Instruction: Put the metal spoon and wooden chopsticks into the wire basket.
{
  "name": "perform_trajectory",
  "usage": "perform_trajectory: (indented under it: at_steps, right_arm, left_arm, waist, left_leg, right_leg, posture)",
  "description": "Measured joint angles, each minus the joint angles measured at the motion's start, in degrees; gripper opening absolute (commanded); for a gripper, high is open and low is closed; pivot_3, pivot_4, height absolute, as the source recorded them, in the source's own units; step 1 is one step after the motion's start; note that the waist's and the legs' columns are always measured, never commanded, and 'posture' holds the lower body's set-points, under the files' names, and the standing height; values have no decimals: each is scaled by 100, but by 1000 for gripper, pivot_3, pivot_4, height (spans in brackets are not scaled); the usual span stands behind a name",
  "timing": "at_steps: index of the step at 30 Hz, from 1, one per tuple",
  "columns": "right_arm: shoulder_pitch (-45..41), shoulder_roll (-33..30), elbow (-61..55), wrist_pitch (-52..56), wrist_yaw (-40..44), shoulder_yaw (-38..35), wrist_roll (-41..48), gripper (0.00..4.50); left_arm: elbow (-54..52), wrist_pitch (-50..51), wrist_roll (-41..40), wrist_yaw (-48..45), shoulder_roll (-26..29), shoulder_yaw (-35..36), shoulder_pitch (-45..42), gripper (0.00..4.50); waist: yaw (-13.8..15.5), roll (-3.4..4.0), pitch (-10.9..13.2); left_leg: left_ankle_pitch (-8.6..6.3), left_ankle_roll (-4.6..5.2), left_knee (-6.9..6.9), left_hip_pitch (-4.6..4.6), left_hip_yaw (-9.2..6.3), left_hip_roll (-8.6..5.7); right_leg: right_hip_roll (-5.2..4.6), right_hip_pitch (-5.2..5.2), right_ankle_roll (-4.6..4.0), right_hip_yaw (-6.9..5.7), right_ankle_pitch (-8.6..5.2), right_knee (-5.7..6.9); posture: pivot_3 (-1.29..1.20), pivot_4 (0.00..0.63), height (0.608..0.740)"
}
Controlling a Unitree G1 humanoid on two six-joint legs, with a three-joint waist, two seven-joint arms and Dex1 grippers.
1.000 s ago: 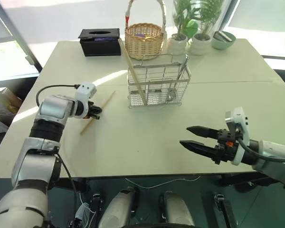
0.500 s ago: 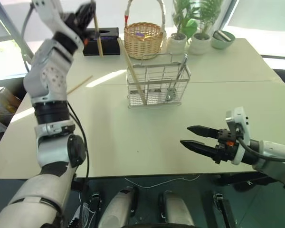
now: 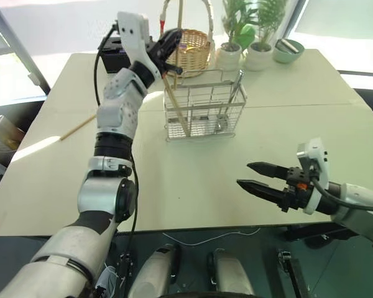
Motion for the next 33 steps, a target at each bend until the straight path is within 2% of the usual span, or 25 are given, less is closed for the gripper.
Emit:
perform_trajectory:
  at_steps: [3, 9, 10, 16, 25, 30, 33]
  right_arm:
    - [39, 6, -33, -1, -81, -42, 94, 3384]
    - [37, 7, -46, -1, -210, -64, 205, 3384]
    - [34, 6, -44, -1, -222, -64, 210, 3384]
    - [-72, 4, 33, -3, -228, -62, 259, 3384]
    - [-284, 5, 230, -7, -189, 70, 176, 3384]
    - [-305, 5, 293, -7, -115, 86, 95, 3384]
    - [-286, 5, 295, -8, -43, 86, 71, 3384]
  left_arm:
    - [126, -188, 38, -24, -89, -5, 142, 1085]
    - [218, -204, -25, -110, -248, 1, 295, 4266]
    - [201, -193, -29, -109, -247, 2, 301, 4438]
    - [-161, 89, -111, -81, -181, 5, 395, 4438]
    - [-1386, 1075, -421, 121, 309, 24, 570, 4438]
    - [-2034, 1912, -630, 75, 919, 31, 561, 4438]
    - [-1647, 2472, -494, -184, 2045, -4, 407, 4438]
  waist:
    - [11, 0, 0]
    - [1, -1, 1]
    - [-5, -1, 0]
    - [-4, -1, 0]
    - [-5, -1, 0]
    - [-12, 0, 0]
    - [-62, 2, 0]
  left_leg:
    - [-4, 1, 9, 0, 0, -1]
    - [-8, 1, 21, -5, 1, -1]
    - [-8, 1, 21, -5, 1, 0]
    - [-8, 4, 21, -5, 0, 0]
    - [-10, 3, 24, -5, 0, 0]
    - [-10, 3, 24, -3, 0, 0]
    - [-11, 2, 16, 6, -3, 1]
  right_leg:
    - [0, 6, 1, 0, 0, -1]
    - [0, 6, 3, -1, 2, -1]
    - [0, 6, 4, -1, 2, 0]
    - [2, 5, 3, 0, 2, 1]
    - [2, 4, 3, 0, 2, 2]
    - [4, 2, 3, 1, 2, 4]
    - [14, -6, 0, 11, 3, 11]
  posture:
    - [0, 150, 725]
    - [0, 150, 725]
    - [0, 150, 725]
    - [0, 150, 725]
    - [0, 150, 725]
    - [0, 150, 725]
    - [0, 150, 725]
